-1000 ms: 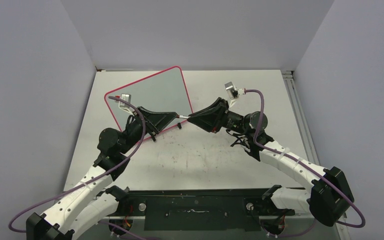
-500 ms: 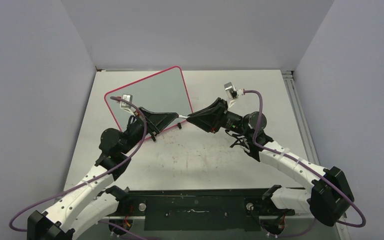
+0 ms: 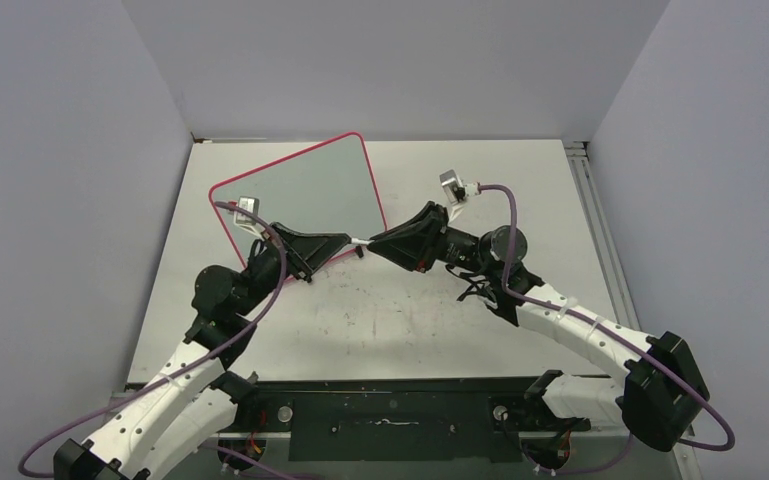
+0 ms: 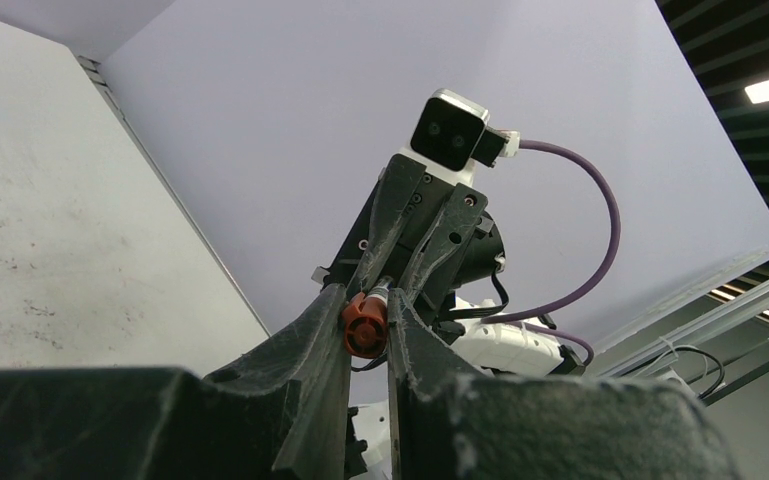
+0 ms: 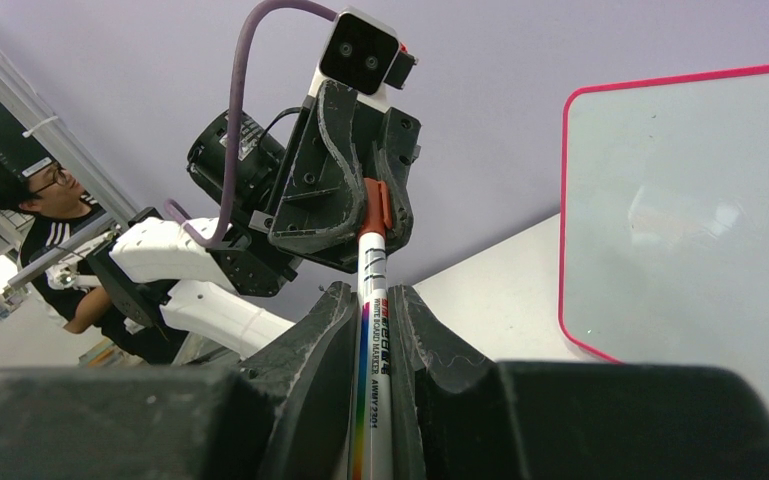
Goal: Write a sentence on the whiteboard
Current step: Open the whiteboard marker at the center of the board, then place the pen cap at the center of the board.
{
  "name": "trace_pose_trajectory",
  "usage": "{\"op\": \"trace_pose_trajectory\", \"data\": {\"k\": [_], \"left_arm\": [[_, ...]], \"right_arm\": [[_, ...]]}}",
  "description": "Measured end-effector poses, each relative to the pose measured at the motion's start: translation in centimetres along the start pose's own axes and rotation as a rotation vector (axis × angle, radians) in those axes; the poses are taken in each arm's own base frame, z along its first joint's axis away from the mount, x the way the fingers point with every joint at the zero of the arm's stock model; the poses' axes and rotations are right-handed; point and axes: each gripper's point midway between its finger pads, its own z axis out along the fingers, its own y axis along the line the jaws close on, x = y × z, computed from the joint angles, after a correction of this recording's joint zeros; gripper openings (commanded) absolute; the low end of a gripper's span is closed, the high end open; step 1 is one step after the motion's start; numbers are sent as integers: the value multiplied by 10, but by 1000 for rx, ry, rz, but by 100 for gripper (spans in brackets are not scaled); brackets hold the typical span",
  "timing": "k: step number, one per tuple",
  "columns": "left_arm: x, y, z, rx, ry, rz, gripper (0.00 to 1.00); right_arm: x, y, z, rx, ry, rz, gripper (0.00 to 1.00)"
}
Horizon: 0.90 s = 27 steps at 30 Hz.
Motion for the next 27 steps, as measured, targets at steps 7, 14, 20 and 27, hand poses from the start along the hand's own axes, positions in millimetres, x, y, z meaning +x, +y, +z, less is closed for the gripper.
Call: {"op": "trace_pose_trajectory", "data": {"k": [7, 14, 20, 27], "left_arm": [[3, 12, -8, -18, 17, -52, 0], [-31, 16, -12, -26, -124, -31, 0], [-46, 8, -15, 4, -184, -5, 0], [-51, 8, -18, -4, -204, 14, 0]], "right_arm": [[11, -5, -1, 25, 25, 22, 5], [0, -14, -6, 66, -16, 4, 5], [-4, -17, -8, 88, -33, -4, 5], [-5, -20, -11, 118, -36, -27, 5]]}}
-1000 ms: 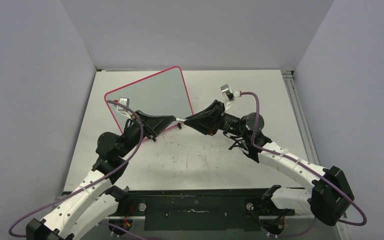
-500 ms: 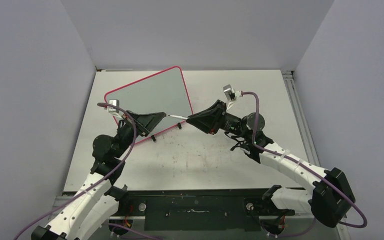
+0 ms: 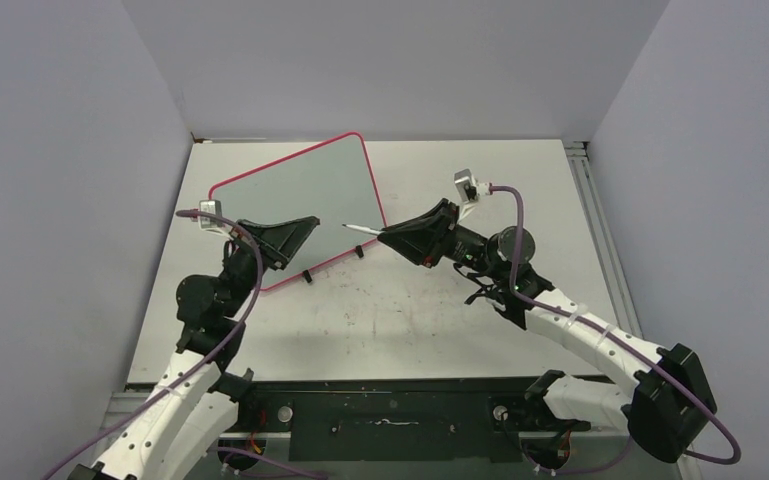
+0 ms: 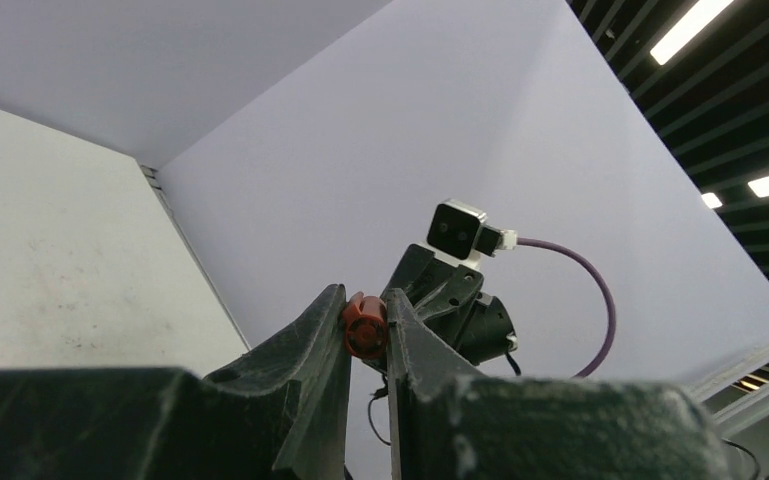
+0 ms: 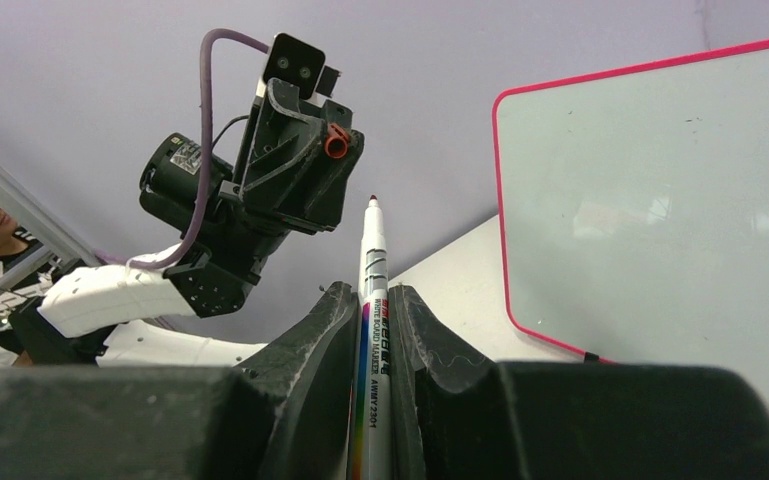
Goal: Write a sentence on the whiteboard
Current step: Place the pen cap at the center of the board.
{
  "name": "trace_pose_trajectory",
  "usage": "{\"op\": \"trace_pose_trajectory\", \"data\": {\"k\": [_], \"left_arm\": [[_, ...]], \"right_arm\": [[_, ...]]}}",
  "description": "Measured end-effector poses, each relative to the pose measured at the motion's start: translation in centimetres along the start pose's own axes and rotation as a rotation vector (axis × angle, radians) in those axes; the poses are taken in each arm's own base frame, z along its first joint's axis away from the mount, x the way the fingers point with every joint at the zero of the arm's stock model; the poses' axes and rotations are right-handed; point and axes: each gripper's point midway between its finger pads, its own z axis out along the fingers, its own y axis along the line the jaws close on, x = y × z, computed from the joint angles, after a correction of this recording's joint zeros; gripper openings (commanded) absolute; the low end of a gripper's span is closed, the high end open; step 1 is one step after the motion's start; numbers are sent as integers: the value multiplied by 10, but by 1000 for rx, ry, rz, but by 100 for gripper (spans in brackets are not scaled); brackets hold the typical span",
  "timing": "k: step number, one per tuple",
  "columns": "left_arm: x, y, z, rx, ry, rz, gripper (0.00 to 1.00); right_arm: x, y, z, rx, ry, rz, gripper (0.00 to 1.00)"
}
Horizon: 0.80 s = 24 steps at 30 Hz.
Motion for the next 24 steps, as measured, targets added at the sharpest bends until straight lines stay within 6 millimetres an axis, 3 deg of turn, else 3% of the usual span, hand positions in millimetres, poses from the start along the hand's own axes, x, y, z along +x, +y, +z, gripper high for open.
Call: {"op": "trace_pose_trajectory", "data": {"k": [6, 11, 14, 19, 24], "left_arm": [[6, 29, -7, -178, 69, 150, 0], [24, 75, -35, -411, 200, 278, 0], [52, 107, -58, -512, 306, 279, 0], [120, 165, -106, -689, 538, 257, 0], [149, 200, -128, -802, 641, 281, 0]], "right_arm": [[-9, -10, -11, 114, -23, -63, 5], [-18, -27, -31, 278, -41, -142, 5], [-22, -35, -41, 349, -49, -177, 5], [-20, -44, -48, 409, -37, -190, 5], [-15, -49, -49, 428, -21, -182, 5]]}}
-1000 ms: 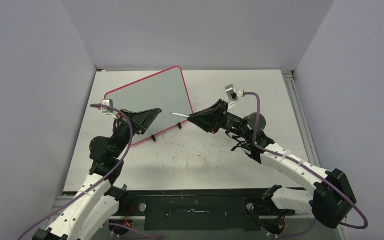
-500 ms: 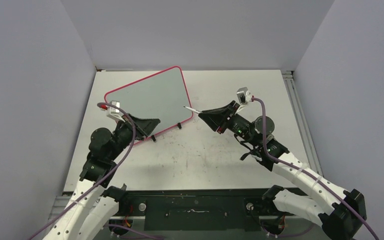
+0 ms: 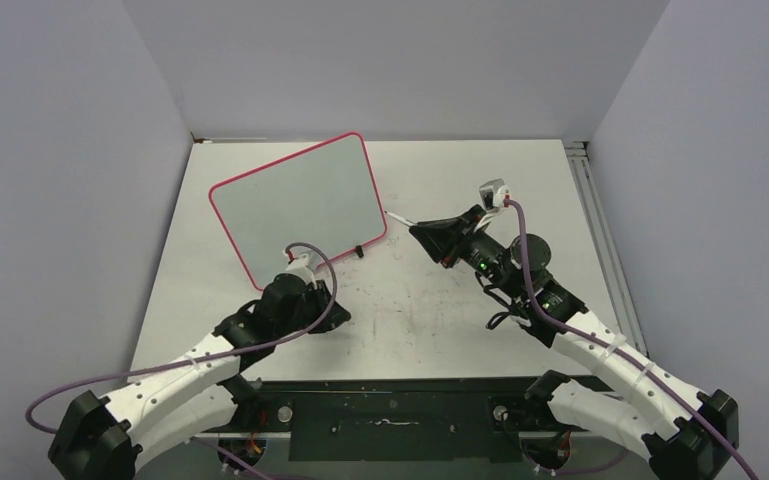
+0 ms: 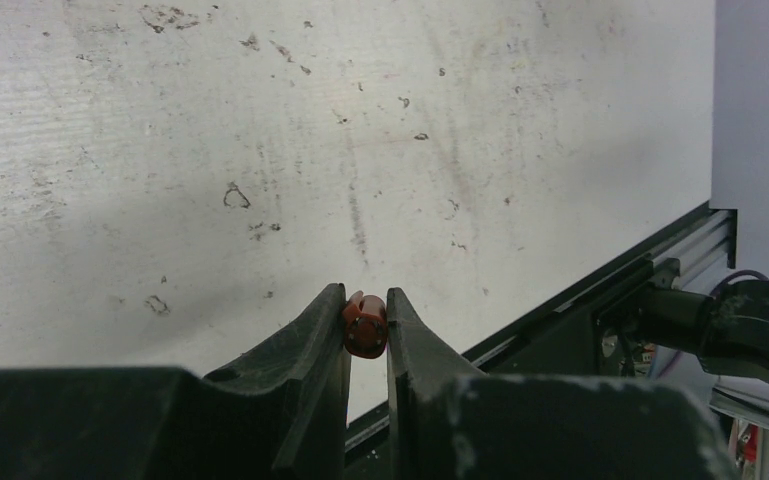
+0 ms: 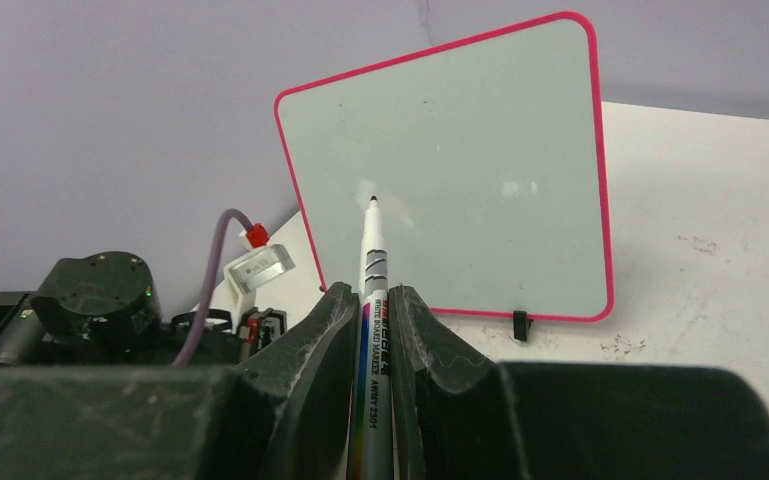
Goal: Write a sentence on the whiteboard
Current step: Place the pen cap at the center of the board.
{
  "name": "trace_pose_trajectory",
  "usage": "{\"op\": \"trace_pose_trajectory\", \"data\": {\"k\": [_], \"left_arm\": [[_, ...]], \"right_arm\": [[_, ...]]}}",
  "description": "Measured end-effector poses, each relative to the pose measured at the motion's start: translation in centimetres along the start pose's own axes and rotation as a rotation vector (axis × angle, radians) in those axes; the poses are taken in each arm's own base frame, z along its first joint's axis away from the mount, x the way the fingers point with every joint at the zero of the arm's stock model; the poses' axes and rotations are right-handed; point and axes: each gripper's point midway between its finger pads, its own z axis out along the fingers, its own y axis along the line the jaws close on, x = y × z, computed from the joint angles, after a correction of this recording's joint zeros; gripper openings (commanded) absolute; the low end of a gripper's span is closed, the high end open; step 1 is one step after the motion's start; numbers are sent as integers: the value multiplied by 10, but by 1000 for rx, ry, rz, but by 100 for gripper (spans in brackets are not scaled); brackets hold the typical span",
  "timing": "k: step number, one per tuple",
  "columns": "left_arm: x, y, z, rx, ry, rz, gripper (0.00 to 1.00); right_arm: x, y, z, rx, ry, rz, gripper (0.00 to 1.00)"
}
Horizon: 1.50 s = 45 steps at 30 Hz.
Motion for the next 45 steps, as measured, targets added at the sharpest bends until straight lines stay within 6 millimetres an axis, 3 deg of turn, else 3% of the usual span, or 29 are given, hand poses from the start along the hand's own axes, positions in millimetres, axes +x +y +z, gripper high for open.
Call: {"op": "trace_pose_trajectory", "data": {"k": [9, 23, 28, 32, 38, 41, 45], "left_arm": [[20, 21, 35, -51, 59, -13, 0], [38, 42, 49, -116, 118, -19, 14], [42, 50, 50, -147, 130, -18, 26], [42, 53, 50, -164, 124, -17, 47], [32, 53, 42, -189, 104, -16, 68], [16, 53, 32, -206, 75, -21, 69], [-29, 53, 18, -230, -39, -51, 64]], "right_arm": [[7, -2, 3, 7, 21, 4, 5], [16, -4, 6, 14, 48, 6, 5], [18, -4, 6, 16, 52, 7, 5], [18, -4, 6, 16, 52, 7, 5], [18, -3, 6, 18, 51, 7, 5], [18, -3, 6, 18, 52, 7, 5], [19, -2, 6, 20, 50, 7, 5]]}}
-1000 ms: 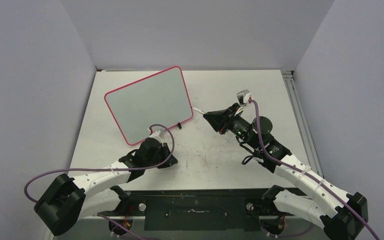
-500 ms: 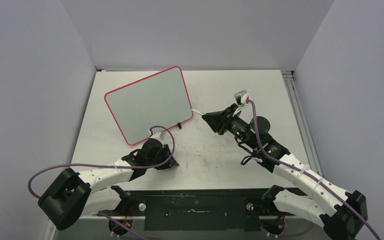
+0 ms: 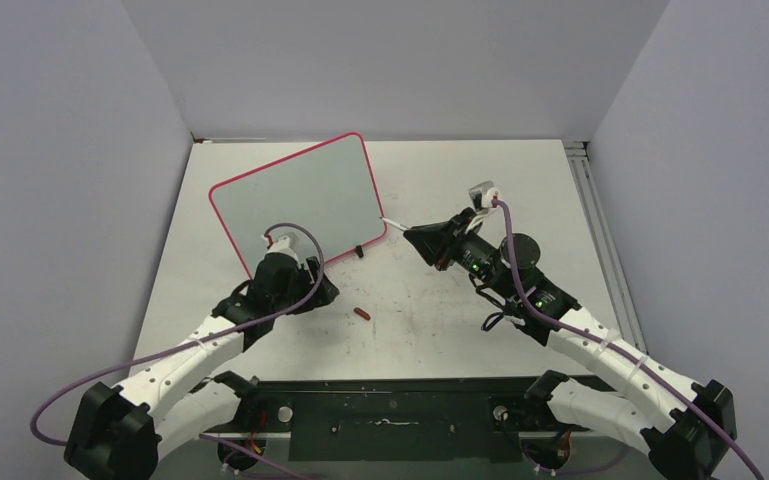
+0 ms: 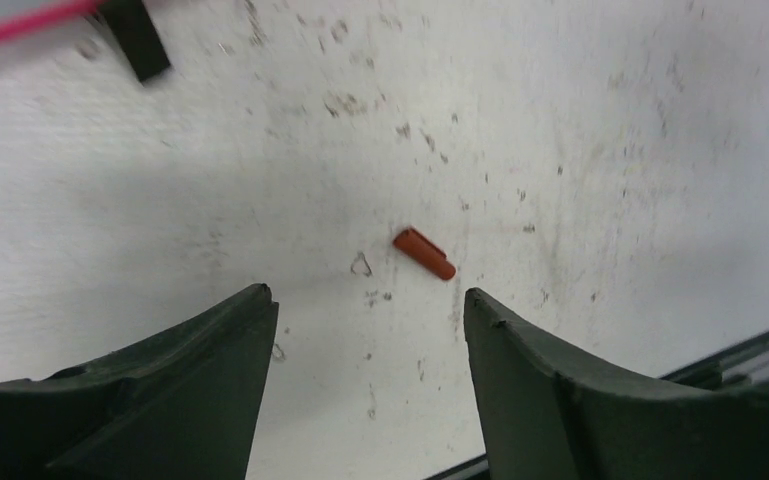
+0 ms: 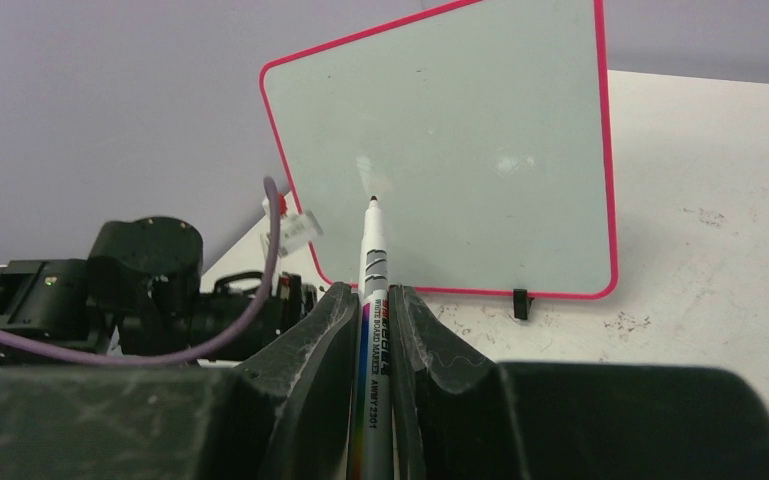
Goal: Write a sentence on the whiteboard
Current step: Place the pen cap at the center of the board, then move the whiteboard to the center of the board.
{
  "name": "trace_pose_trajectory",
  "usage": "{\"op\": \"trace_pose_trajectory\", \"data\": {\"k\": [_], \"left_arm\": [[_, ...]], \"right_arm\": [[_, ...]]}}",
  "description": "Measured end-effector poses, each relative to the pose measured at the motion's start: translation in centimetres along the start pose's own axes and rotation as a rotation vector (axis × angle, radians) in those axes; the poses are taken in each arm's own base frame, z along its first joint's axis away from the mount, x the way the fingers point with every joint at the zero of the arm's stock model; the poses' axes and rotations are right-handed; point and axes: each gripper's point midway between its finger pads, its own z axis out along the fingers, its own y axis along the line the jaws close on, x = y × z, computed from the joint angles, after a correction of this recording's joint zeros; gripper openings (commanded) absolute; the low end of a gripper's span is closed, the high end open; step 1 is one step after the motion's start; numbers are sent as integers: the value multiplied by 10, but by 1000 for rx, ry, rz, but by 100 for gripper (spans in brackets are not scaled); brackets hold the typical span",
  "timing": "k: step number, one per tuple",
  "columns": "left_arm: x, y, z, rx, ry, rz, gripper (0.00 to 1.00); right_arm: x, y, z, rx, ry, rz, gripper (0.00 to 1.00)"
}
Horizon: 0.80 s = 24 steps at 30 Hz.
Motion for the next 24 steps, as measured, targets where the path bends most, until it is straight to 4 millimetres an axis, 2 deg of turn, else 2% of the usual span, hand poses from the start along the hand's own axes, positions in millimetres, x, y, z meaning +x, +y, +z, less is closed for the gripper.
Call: {"op": "trace_pose_trajectory", "data": {"k": [2, 5, 12, 18, 24], "left_arm": [[-19, 4, -3, -31, -52, -4, 63], [-31, 8, -2, -76, -86, 16, 59], [-32, 38, 15, -253, -125, 31, 55], [-40, 55, 30, -359, -200, 23, 51], [-33, 77, 51, -464, -199, 35, 41]], "right_arm": [[0, 0, 0, 0, 0, 0, 5], [0, 0, 0, 3, -2, 0, 5], [0, 0, 0, 6, -4, 1, 5], [0, 0, 0, 7, -4, 1, 5], [5, -2, 0, 10, 5, 5, 5]]}}
